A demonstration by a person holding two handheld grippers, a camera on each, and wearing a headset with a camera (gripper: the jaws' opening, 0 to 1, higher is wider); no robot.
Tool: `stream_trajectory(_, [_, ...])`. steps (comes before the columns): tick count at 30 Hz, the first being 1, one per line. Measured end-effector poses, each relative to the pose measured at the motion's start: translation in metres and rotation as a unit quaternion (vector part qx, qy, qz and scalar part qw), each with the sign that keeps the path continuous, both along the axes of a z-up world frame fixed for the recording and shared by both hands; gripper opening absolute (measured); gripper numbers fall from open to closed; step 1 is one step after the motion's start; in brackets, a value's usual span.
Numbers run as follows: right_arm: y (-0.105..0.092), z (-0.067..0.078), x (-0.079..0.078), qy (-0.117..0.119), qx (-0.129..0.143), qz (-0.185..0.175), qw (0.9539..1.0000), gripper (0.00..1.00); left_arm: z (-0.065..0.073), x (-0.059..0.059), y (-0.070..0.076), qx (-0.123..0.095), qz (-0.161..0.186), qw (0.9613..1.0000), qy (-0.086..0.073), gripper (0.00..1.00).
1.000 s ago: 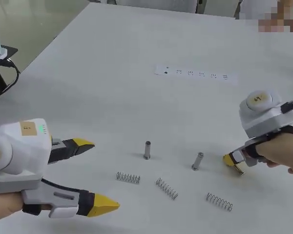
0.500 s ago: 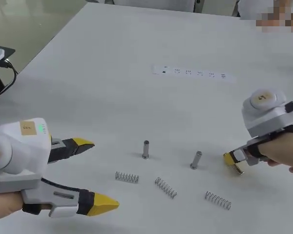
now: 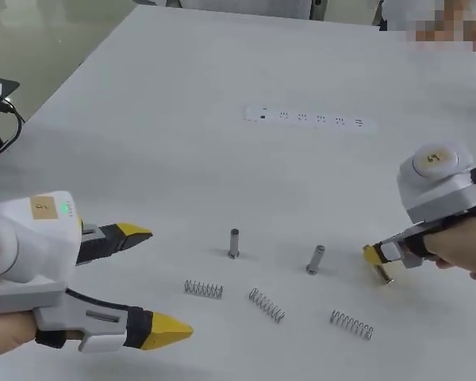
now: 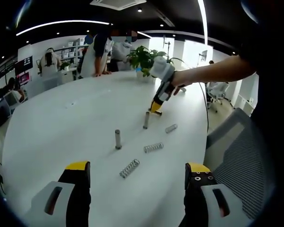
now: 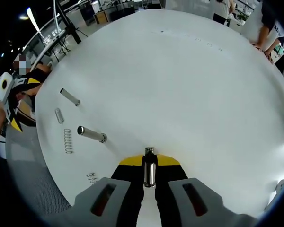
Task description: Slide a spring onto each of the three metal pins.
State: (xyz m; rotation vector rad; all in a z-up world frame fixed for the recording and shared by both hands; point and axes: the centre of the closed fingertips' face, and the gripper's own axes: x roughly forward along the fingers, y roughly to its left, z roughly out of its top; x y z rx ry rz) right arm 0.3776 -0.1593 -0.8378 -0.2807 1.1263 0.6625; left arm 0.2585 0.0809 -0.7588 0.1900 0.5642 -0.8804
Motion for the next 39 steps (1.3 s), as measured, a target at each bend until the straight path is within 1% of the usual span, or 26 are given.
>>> stream_trajectory(5, [0.000,0.005,-0.001,-0.014,0.010,0.003,0.9998,0.04,0.001,-0.001,-0.001,0.001,-0.001,1.0000,0.000,0.78])
stream_trajectory(9, [0.002,0.010,-0.003,-0.030,0.020,0.009,0.9993,0.04,0.000,-0.001,-0.001,0.002,-0.002,1.0000,0.000,0.78])
stream_trajectory(15, [0.000,0.013,-0.003,-0.046,0.027,0.008,0.9985,0.04,0.001,-0.001,-0.002,0.003,-0.004,1.0000,-0.001,0.78])
stream_trajectory(21, [-0.001,0.015,-0.004,-0.056,0.034,0.006,0.9978,0.04,0.002,-0.001,-0.001,0.004,-0.004,1.0000,-0.002,0.78])
stream_trajectory(22, [-0.001,0.016,-0.004,-0.064,0.037,0.007,0.9972,0.04,0.002,-0.001,-0.001,0.003,-0.004,1.0000,-0.003,0.78])
stream_trajectory(23, [-0.001,0.016,-0.004,-0.063,0.037,0.005,0.9973,0.04,0.003,-0.001,-0.002,0.002,-0.004,1.0000,-0.003,0.78])
stream_trajectory(24, [-0.001,0.018,-0.004,-0.069,0.040,0.007,0.9968,0.04,0.003,-0.001,-0.002,0.002,-0.004,1.0000,-0.003,0.78])
stream_trajectory(26, [-0.002,0.019,-0.005,-0.071,0.043,0.004,0.9965,0.04,0.003,-0.001,-0.002,0.003,-0.004,1.0000,-0.004,0.78])
stream_trajectory(33, [-0.001,0.023,-0.004,-0.091,0.050,0.006,0.9946,0.04,0.002,-0.001,-0.002,0.005,-0.006,1.0000,-0.003,0.78])
stream_trajectory(39, [-0.002,0.023,-0.003,-0.098,0.058,0.001,0.9935,0.04,0.001,0.000,-0.001,0.006,-0.006,1.0000,-0.003,0.77])
